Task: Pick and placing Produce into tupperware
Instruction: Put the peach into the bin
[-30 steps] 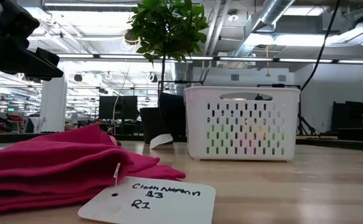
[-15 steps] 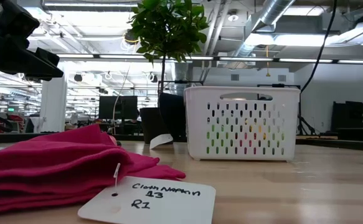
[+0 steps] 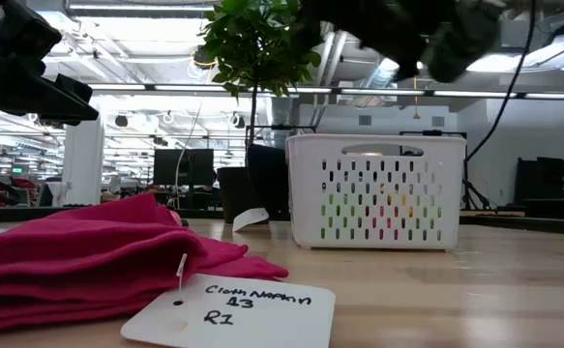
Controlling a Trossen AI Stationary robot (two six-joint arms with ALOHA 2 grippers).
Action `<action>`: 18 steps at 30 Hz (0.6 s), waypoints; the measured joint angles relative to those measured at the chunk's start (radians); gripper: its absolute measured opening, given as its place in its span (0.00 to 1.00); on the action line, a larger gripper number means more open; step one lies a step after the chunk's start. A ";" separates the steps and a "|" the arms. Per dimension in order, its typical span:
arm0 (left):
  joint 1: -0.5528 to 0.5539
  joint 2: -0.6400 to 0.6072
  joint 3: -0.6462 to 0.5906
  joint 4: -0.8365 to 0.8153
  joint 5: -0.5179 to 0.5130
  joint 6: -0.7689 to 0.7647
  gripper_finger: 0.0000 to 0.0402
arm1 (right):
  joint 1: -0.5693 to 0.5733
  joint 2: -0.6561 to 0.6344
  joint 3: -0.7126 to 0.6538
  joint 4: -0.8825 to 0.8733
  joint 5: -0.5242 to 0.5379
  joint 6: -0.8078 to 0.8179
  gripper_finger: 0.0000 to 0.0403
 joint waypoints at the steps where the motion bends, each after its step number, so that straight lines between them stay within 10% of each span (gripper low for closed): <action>1: 0.000 0.000 0.000 0.000 0.000 0.000 0.25 | 0.002 -0.031 -0.052 0.017 0.023 -0.001 0.15; 18: 0.000 0.000 0.000 0.000 0.000 0.000 0.25 | 0.063 -0.541 -0.695 0.002 0.307 0.003 0.15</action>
